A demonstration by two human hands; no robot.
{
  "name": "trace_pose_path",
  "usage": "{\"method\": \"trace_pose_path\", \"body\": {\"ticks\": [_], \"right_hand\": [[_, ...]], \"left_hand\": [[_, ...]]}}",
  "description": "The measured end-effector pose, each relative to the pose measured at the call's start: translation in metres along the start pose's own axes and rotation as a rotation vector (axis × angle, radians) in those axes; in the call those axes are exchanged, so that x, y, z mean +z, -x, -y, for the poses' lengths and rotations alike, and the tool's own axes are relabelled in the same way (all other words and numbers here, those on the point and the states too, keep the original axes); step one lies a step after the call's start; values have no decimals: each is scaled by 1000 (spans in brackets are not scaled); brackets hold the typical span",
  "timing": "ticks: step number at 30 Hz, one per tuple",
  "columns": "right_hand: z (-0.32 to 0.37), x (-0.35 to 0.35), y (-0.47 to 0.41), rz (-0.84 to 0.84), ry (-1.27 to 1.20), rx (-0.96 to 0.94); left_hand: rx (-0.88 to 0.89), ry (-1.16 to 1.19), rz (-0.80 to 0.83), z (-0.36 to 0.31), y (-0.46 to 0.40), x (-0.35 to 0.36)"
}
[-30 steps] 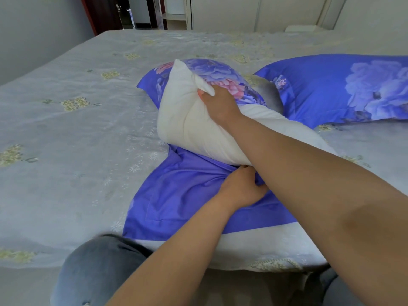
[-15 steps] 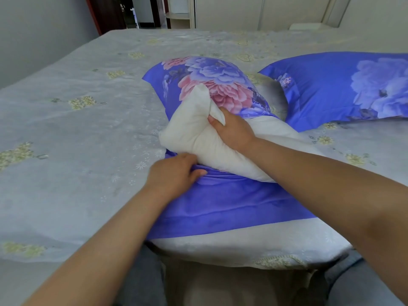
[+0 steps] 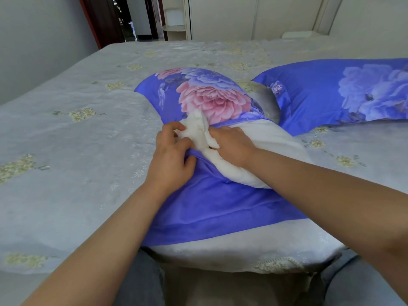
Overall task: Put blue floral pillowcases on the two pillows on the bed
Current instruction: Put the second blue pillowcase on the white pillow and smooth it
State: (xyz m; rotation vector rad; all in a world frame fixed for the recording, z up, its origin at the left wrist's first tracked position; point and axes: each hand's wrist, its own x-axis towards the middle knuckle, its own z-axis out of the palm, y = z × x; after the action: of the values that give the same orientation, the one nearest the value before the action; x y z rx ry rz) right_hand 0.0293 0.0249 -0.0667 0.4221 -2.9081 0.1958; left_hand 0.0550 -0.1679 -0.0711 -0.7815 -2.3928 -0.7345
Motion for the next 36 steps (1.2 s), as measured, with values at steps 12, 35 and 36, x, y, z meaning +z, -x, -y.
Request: {"method": "trace_pose_path", "body": {"ticks": [12, 35, 36], "right_hand": [[10, 3, 9, 107, -130, -42], [26, 9, 49, -281, -170, 30], [25, 13, 54, -403, -166, 50]], "left_hand": [[-4, -66, 625, 12, -20, -19], [228, 80, 340, 4, -13, -19], [175, 89, 371, 4, -13, -21]]}}
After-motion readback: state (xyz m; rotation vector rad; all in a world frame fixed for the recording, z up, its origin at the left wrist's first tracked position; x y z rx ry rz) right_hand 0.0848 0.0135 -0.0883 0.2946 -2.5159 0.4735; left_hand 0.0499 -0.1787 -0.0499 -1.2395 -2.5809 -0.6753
